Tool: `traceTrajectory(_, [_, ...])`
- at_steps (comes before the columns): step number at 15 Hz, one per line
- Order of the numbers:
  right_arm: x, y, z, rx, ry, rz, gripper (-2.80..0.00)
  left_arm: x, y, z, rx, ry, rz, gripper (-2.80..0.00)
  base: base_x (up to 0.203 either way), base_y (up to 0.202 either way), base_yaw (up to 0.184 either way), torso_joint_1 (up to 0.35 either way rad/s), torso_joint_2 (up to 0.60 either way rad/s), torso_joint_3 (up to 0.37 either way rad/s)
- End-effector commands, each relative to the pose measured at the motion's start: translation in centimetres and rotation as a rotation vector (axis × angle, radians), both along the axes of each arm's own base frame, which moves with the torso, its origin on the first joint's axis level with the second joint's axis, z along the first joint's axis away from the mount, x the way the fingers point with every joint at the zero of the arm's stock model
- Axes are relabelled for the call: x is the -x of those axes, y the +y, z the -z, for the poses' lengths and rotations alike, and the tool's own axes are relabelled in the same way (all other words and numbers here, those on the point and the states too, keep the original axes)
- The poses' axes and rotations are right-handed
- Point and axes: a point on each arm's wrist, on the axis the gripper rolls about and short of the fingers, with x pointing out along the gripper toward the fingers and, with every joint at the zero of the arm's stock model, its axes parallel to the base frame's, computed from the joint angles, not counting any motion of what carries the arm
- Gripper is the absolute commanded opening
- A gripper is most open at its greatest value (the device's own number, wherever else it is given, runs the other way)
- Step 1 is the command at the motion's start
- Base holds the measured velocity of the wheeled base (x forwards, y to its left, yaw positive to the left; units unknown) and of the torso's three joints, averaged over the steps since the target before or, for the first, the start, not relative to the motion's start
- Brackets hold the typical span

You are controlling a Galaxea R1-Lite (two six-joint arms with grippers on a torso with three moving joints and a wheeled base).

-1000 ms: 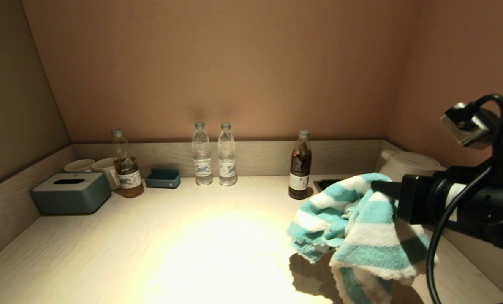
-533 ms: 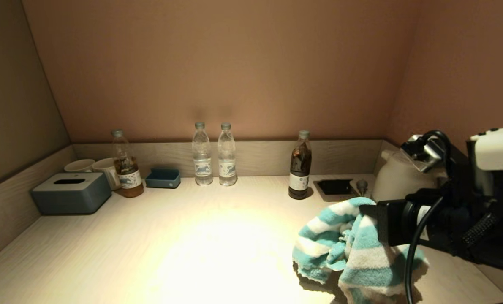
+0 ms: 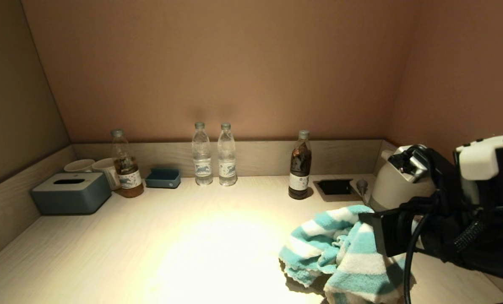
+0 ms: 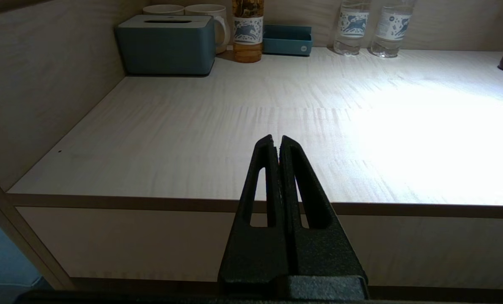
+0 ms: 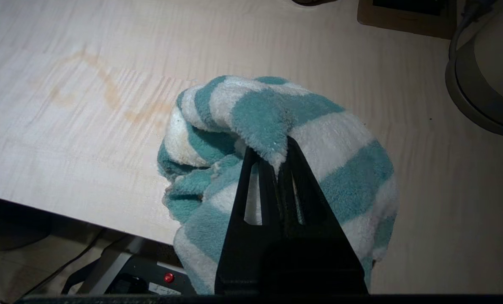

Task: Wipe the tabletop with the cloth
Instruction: Sweep the stains on the table

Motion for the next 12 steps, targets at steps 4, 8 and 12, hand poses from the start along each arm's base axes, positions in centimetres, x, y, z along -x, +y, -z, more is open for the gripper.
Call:
traceTrajectory(4, [-0.14,0.05,0.56,0.006,0.021,-0.014,-2.80,-0.01,0.00,-0.01,0.000,0.000,-0.001,-2.80,0.000,0.000,0.000,0.000,0.00,0.000])
traceTrajectory(8, [-0.21,-0.53,0.78,0.007,0.031,0.015,-2.80,-0.01,0.00,-0.01,0.000,0.000,-0.001,-2.80,0.000,0.000,0.000,0.000,0.00,0.000])
traceTrajectory(12, [-0.04,-0.66,1.48,0.012,0.053,0.018,-2.80,-0.01,0.00,-0.01,0.000,0.000,-0.001,-2.80,0.000,0.000,0.000,0.000,0.00,0.000])
